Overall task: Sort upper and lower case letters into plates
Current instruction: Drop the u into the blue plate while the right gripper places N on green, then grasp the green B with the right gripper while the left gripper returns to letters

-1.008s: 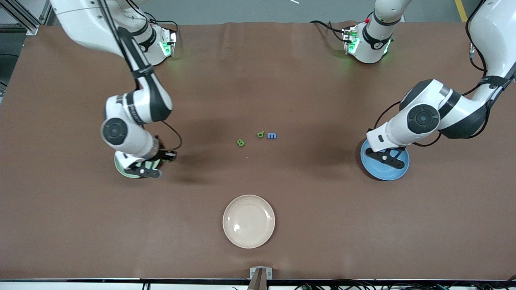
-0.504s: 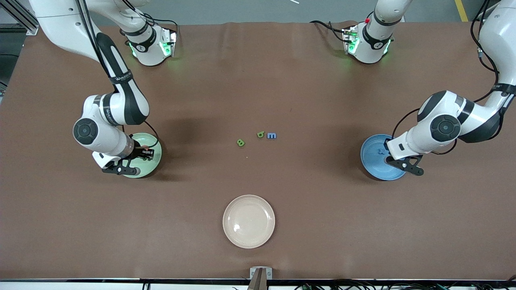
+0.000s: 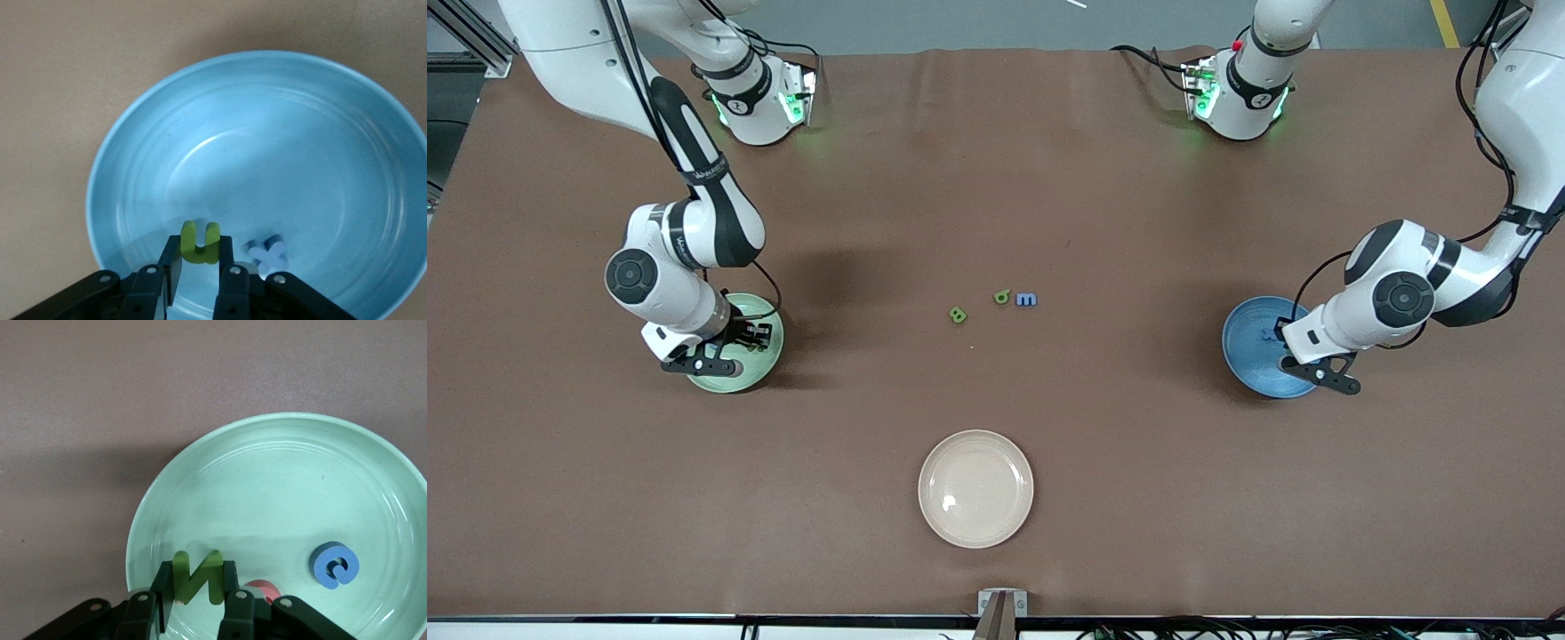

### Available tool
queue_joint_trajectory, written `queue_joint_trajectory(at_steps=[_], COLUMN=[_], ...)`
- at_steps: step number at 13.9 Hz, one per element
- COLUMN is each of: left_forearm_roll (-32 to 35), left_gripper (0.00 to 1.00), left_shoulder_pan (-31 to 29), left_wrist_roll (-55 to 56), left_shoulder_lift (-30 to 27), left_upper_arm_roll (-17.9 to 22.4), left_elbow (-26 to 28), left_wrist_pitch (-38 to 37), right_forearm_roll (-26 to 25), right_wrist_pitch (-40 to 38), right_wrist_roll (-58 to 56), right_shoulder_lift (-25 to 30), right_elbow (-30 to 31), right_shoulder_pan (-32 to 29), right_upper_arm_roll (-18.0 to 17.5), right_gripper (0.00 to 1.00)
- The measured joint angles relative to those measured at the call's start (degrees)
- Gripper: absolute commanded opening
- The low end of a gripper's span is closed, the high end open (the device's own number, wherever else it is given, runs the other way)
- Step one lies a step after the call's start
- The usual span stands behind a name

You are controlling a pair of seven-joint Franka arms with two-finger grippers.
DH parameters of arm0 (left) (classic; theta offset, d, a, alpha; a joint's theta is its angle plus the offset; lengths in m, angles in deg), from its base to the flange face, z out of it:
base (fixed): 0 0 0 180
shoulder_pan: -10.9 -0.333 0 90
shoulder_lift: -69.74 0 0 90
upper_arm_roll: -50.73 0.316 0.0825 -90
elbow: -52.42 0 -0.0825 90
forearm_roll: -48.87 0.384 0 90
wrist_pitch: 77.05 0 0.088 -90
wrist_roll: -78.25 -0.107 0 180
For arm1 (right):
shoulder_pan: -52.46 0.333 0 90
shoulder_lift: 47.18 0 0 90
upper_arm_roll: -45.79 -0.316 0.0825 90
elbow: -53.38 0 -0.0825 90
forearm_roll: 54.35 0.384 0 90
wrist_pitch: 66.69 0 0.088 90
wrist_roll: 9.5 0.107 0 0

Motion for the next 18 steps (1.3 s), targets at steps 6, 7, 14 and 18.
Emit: queue_joint_trajectory(at_steps=[6,7,14,18], left_forearm_roll=[0.01,0.01,-4.23,-8.19], left_gripper=[0.25,0.55,1.00,1.00], left_shoulder_pan=[1.62,1.62,2.95,4.88], left_wrist_roll=[0.98,0.98,3.00,13.33], left_shoulder_lift=[0.12,0.12,0.02,-0.30], left_upper_arm_roll=[1.98,1.99,-5.24,-14.26], left_elbow=[-0.06,-0.07,-5.85,-9.70], left_wrist_pitch=[0.86,0.88,-11.41,-20.05], right_forearm_roll=[0.02,0.05,0.13,0.21], right_wrist_pitch=[-0.07,-0.07,-0.04,0.54], right_wrist_roll=[0.15,0.94,26.90,44.03], right_shoulder_lift=[-0.02,-0.02,-0.42,-2.90], right_elbow=[0.05,0.04,-0.24,-2.82], right_shoulder_pan=[-0.12,-0.04,11.57,19.35], right_upper_arm_roll=[-0.20,-0.54,-1.80,-1.95], right_gripper=[1.00,1.00,1.00,1.00])
